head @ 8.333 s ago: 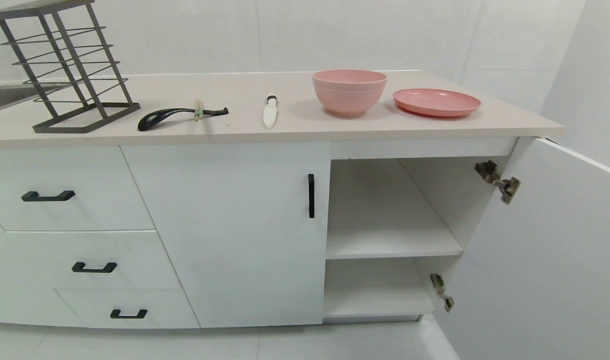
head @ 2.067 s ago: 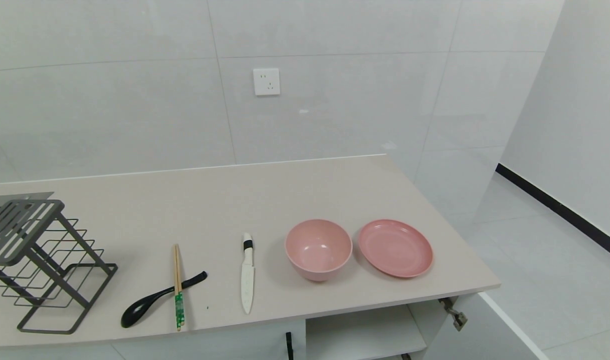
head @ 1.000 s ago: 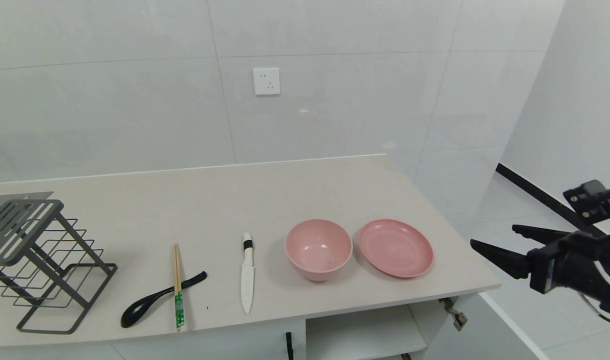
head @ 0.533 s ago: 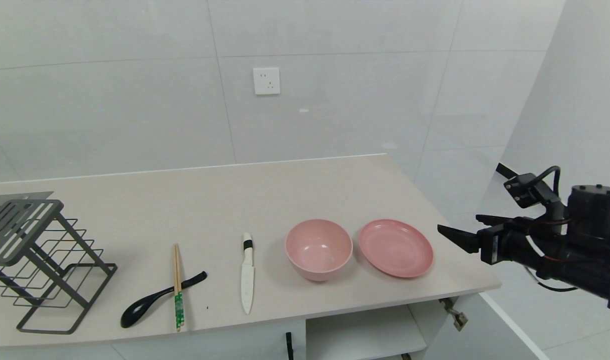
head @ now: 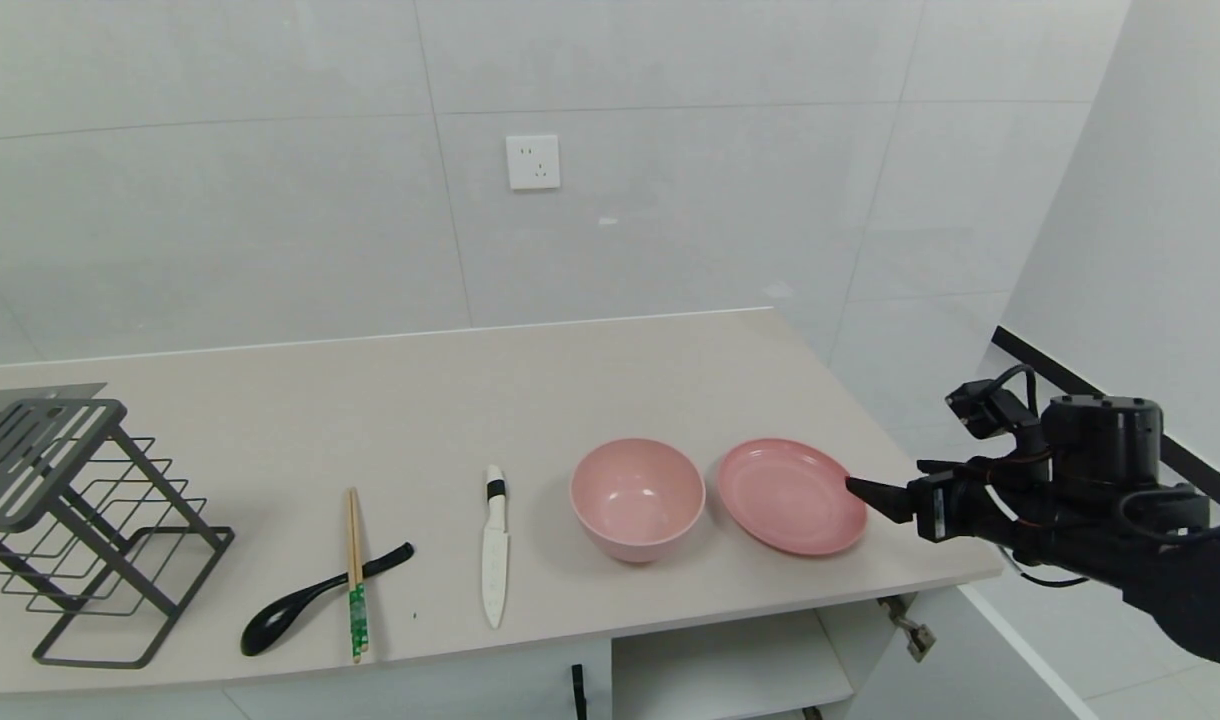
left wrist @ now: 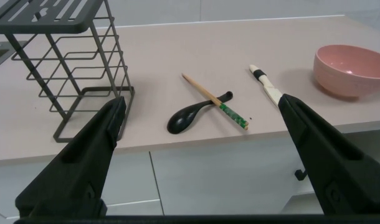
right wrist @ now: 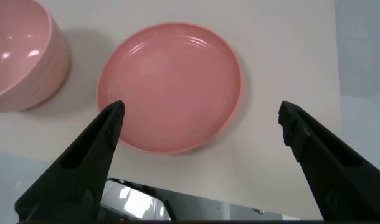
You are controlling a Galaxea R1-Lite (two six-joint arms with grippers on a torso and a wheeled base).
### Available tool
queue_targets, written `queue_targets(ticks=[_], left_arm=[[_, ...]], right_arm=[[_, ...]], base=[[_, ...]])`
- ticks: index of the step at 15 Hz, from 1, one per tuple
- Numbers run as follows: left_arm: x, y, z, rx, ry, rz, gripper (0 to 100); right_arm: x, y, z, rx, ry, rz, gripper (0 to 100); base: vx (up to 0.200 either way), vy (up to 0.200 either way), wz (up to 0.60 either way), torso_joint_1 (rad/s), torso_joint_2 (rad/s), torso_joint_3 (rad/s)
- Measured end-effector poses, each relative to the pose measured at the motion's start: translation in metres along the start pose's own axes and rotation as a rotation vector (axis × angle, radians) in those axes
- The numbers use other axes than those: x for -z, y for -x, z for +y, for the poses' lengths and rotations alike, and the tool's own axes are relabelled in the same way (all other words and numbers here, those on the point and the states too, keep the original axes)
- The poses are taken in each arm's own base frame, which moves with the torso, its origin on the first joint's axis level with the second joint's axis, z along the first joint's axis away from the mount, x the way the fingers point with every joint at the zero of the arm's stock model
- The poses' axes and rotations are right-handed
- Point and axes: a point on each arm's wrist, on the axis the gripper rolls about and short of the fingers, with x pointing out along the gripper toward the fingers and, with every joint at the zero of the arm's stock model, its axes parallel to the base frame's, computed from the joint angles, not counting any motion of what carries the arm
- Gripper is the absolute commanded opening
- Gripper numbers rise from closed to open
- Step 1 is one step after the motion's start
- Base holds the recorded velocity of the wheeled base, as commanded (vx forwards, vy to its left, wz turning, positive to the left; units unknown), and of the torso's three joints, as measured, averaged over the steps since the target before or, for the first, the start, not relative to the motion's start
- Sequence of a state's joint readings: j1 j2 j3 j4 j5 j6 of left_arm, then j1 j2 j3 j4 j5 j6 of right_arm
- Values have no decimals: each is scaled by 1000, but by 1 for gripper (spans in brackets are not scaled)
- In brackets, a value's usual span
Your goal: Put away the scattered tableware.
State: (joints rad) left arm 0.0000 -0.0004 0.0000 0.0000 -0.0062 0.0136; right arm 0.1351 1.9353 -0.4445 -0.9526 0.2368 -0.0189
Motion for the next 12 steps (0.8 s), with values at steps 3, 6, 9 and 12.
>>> queue_targets(ticks=[3, 6, 9, 12], left_arm=[[0, 0, 0, 0, 0, -1, 100], [0, 0, 0, 0, 0, -1, 100], [0, 0, 0, 0, 0, -1, 100], [0, 0, 0, 0, 0, -1, 100]], right_arm=[[6, -19, -2, -8, -6, 35, 100], [15, -37, -1, -8, -19, 49, 100], [20, -51, -5, 43, -43, 50, 100], [24, -64, -7, 47, -62, 58, 100]], base=[[0, 0, 0, 0, 0, 0], [0, 0, 0, 0, 0, 0], [0, 0, 0, 0, 0, 0], [0, 0, 0, 0, 0, 0]])
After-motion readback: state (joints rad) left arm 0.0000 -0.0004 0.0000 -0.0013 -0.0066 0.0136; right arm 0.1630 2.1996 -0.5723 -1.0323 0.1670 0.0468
